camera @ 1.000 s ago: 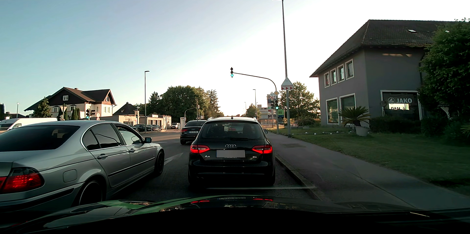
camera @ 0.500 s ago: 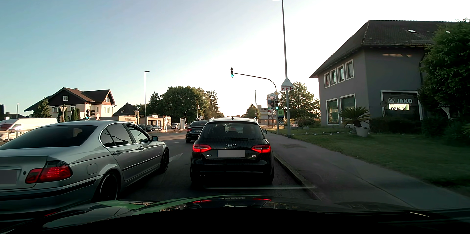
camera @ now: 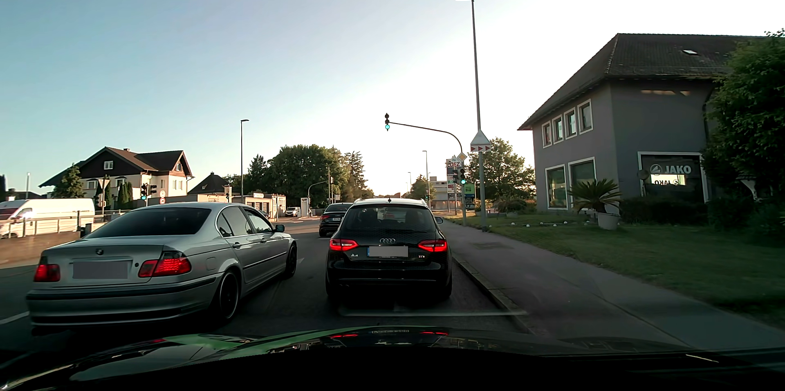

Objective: Follow the waypoints while adhering to traffic rules and regulations

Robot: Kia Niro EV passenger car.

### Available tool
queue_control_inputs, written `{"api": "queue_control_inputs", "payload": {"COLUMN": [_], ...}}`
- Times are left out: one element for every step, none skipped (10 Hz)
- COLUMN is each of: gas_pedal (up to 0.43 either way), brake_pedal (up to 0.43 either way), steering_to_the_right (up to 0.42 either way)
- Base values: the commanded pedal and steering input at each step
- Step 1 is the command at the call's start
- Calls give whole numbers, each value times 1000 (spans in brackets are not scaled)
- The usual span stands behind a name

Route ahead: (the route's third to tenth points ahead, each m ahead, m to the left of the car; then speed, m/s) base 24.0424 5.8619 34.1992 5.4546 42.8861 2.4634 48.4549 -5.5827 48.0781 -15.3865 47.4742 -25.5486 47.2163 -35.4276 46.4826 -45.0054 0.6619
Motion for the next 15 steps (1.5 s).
{"api": "queue_control_inputs", "payload": {"gas_pedal": [228,228,240,240,240,248,248,248,248,248,248,248,248,248,248], "brake_pedal": [0,0,0,0,0,0,0,0,0,0,0,0,0,0,0], "steering_to_the_right": [-2,-2,-2,-2,-2,-2,1,5,5,5,5,5,5,5,5]}}
